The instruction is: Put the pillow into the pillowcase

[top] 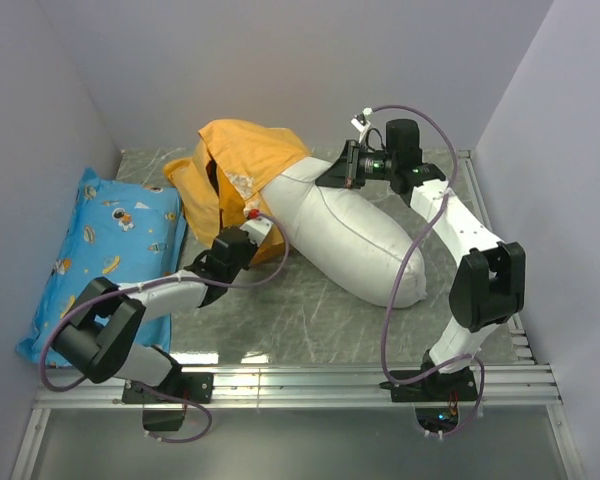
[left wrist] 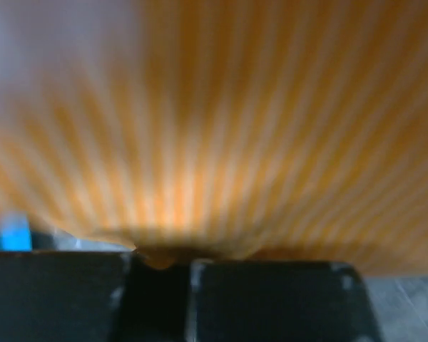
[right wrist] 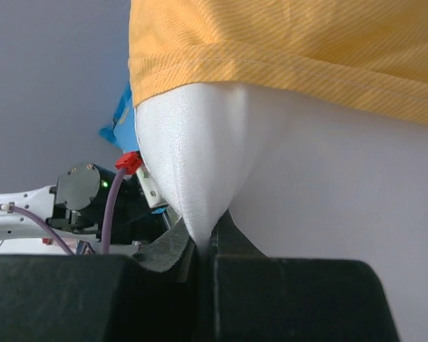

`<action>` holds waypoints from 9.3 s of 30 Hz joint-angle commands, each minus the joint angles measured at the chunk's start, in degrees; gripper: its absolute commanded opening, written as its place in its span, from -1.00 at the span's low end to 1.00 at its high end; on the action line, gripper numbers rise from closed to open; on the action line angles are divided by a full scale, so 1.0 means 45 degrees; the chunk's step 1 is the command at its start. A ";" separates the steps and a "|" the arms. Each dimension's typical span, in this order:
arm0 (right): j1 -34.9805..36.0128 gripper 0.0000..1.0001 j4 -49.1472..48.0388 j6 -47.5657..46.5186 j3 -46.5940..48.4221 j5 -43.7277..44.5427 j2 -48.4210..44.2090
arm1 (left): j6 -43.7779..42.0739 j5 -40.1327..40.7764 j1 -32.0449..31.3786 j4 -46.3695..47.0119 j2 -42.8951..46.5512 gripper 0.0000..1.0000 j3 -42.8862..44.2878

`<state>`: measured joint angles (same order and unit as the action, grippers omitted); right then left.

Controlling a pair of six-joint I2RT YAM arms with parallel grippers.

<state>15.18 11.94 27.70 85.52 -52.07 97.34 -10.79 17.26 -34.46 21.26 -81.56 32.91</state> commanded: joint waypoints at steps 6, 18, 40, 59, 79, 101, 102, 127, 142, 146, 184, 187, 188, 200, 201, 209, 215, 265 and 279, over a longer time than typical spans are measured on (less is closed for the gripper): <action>0.0025 -1.00 -0.3350 0.1927 -0.0156 -0.0421 0.0301 | 0.0110 -0.7034 -0.1769 -0.4308 0.2188 -0.99 0.3659; 0.0025 -1.00 -0.2872 0.1638 0.0059 0.0264 0.0693 | -0.6677 -0.6800 -0.2345 -0.9792 0.5249 0.53 0.3859; 0.0084 -1.00 -0.1384 0.0328 0.0196 -0.0420 0.0888 | -1.8206 -0.5066 -0.0233 -1.2829 -0.1035 0.26 0.8233; 0.1098 -1.00 -0.4979 0.2733 -0.0504 0.1025 0.1377 | -1.0200 -1.3308 -0.2617 -0.8276 -0.0861 -0.99 1.2535; 0.4597 0.34 0.1813 -0.5176 -0.4164 0.0380 -0.1002 | 0.0439 -1.3639 -0.0358 -1.1715 0.2988 0.61 1.1121; 0.1606 0.50 0.5550 -0.8206 -0.2106 0.3351 0.0361 | -0.4045 -1.3105 0.2638 -1.6673 -0.8594 0.99 1.8726; 0.1762 0.46 0.5220 -0.8226 -0.2341 0.3311 0.0380 | -0.4609 -1.4021 0.2541 -1.7141 -0.8536 0.99 1.8336; -0.3061 0.79 0.5667 -0.7368 0.1798 0.0167 -0.0577 | -1.3010 -1.3132 -0.0134 -1.0669 0.2815 -1.00 0.8126; -0.0464 0.83 0.5492 -0.8463 0.0429 -0.3113 -0.2137 | -1.4887 -1.2468 -0.1464 -0.9958 0.6973 -0.99 0.3508; 0.0393 0.84 0.6460 -0.8926 0.0879 -0.3156 -0.2237 | -1.4868 -1.2448 -0.1483 -0.9841 0.6757 -0.99 0.3625; -0.2280 -1.00 0.5236 -1.0962 -0.5233 0.0304 -0.3214 | -0.2603 -0.7159 0.0764 -0.9277 -0.0763 0.42 1.0698; -0.2280 -1.00 0.5392 -1.0883 -0.5136 0.0107 -0.2921 | -0.2642 -0.6456 0.0335 -0.9525 -0.1852 0.40 1.2072; -0.2280 -1.00 0.5470 -1.0864 -0.5078 0.0069 -0.2920 | -0.2681 -0.6297 0.0236 -0.9818 -0.2340 0.39 1.2720; -0.2299 -1.00 0.5782 -1.0472 -0.4882 -0.0518 -0.3310 | -0.4908 -0.4832 -0.1561 -1.0604 -0.6191 0.42 1.5735; -0.2299 -1.00 0.5822 -1.0492 -0.4882 -0.0537 -0.3311 | -0.5043 -0.4425 -0.1600 -1.0409 -0.6347 0.37 1.5696; -0.2299 -1.00 0.5530 -1.0259 -0.4980 -0.0615 -0.3331 | -0.5278 -0.3717 -0.1951 -1.0035 -0.5647 -0.58 1.5403; -0.2299 -1.00 0.5354 -0.9985 -0.4921 -0.0850 -0.3252 | -0.5397 -0.6837 -0.2654 -1.1887 -0.4143 -0.99 1.5246; 0.1900 -1.00 0.1428 -0.6860 -0.8574 -0.1592 -0.5108 | 0.0622 -0.9532 0.2715 -0.9644 -0.2857 0.44 1.2440; 0.0230 0.37 0.6667 -0.8526 -0.3077 -0.1730 -0.4795 | -0.5844 -1.0239 0.2462 -1.0195 -0.2522 0.27 0.7516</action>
<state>23.35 38.09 -10.17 60.95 -59.05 77.03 -28.56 -28.16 -23.22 -24.53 -92.51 72.23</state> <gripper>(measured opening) 0.652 0.722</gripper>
